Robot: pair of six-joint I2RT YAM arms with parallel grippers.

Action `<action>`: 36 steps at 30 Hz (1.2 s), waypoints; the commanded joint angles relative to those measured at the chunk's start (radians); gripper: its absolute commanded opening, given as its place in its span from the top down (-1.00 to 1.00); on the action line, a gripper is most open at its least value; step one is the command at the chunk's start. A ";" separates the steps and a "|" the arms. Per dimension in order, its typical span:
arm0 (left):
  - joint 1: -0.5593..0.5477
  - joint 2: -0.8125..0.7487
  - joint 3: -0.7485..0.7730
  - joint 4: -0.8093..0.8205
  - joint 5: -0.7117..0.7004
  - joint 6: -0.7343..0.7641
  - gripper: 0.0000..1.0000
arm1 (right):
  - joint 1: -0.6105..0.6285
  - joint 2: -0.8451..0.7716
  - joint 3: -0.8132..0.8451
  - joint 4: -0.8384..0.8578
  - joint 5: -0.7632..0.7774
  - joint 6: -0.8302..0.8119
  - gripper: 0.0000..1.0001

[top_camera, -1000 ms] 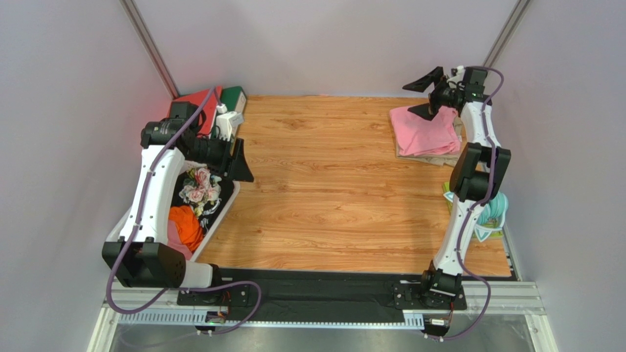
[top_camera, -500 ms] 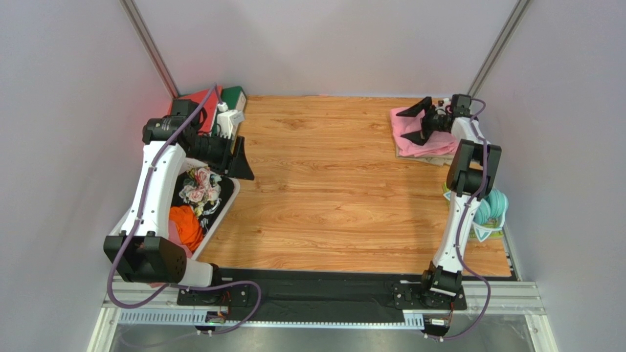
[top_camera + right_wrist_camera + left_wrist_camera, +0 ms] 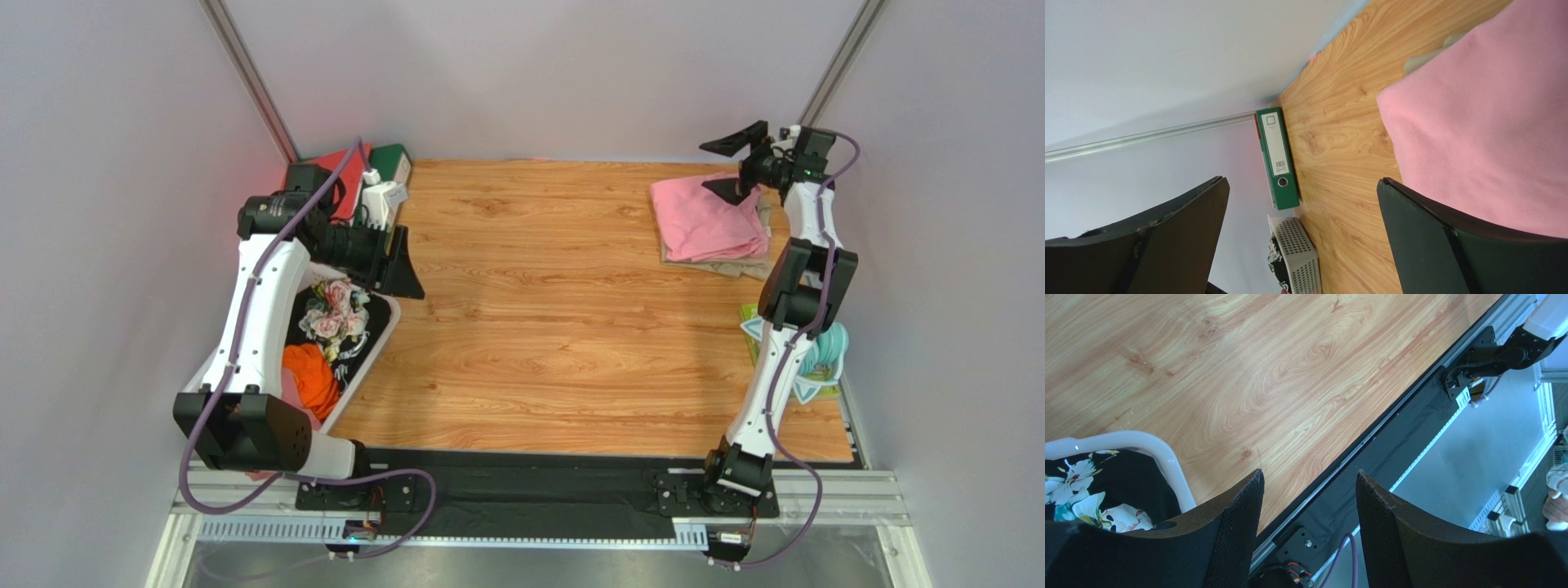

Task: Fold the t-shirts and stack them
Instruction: Smooth out wrinkles on the folded tshirt

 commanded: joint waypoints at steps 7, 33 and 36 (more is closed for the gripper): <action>-0.001 0.010 0.038 -0.039 0.003 0.056 -0.28 | -0.049 0.171 0.067 -0.017 0.014 -0.046 -1.00; -0.001 -0.378 0.058 -0.011 -0.159 -0.057 -0.30 | 0.330 -1.222 -0.730 -0.465 0.684 -0.578 -1.00; -0.001 -0.424 0.012 -0.010 -0.193 -0.059 -0.32 | 0.330 -1.430 -0.971 -0.447 0.633 -0.546 -1.00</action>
